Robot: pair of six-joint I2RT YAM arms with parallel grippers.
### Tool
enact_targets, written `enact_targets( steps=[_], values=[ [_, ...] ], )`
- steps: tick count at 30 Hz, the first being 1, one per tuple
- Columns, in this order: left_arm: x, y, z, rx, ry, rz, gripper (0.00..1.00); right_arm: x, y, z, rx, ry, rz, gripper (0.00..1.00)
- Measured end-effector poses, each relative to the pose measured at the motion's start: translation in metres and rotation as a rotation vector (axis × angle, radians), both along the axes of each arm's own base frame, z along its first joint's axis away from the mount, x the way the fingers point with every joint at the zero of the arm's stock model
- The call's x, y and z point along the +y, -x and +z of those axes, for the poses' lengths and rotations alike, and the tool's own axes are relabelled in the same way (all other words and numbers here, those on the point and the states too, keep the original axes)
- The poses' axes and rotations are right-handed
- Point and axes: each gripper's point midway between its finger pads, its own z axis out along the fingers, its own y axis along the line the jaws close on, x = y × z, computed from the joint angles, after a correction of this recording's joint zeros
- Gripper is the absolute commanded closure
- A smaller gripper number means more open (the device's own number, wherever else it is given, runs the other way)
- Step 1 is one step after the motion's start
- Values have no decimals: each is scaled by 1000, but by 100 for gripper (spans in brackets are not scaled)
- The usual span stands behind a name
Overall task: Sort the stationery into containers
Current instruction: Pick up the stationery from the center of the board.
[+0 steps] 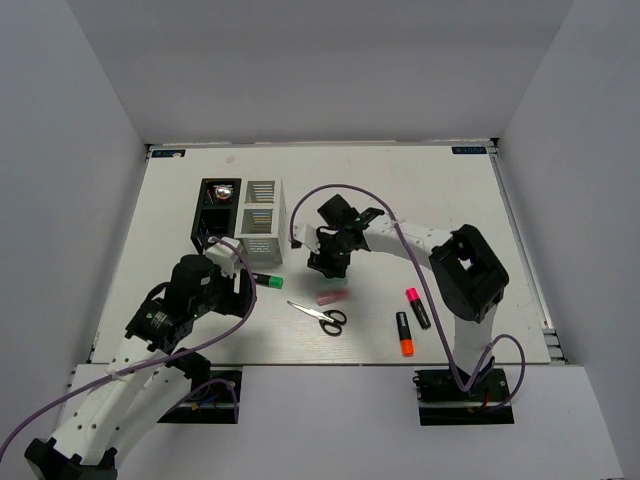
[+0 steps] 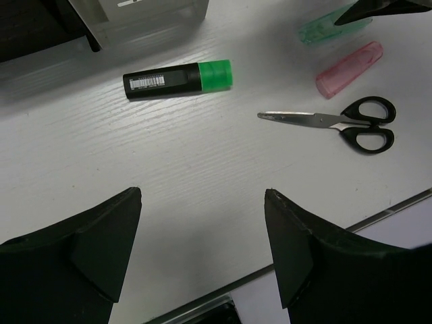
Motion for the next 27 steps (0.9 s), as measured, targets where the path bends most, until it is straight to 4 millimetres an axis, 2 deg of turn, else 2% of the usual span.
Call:
enact_targets(
  steps=[8,19,24,27],
  values=[
    [0,0,-1,0,0,2,17,5,1,-12,-29,30,3,40],
    [0,0,0,-4,3,2,17,1,9,-20,-32,69,9,41],
    [0,0,1,-10,6,2,17,-2,9,-25,-31,88,3,48],
    [1,1,2,-12,7,2,17,-2,10,-25,-32,89,4,60]
  ],
)
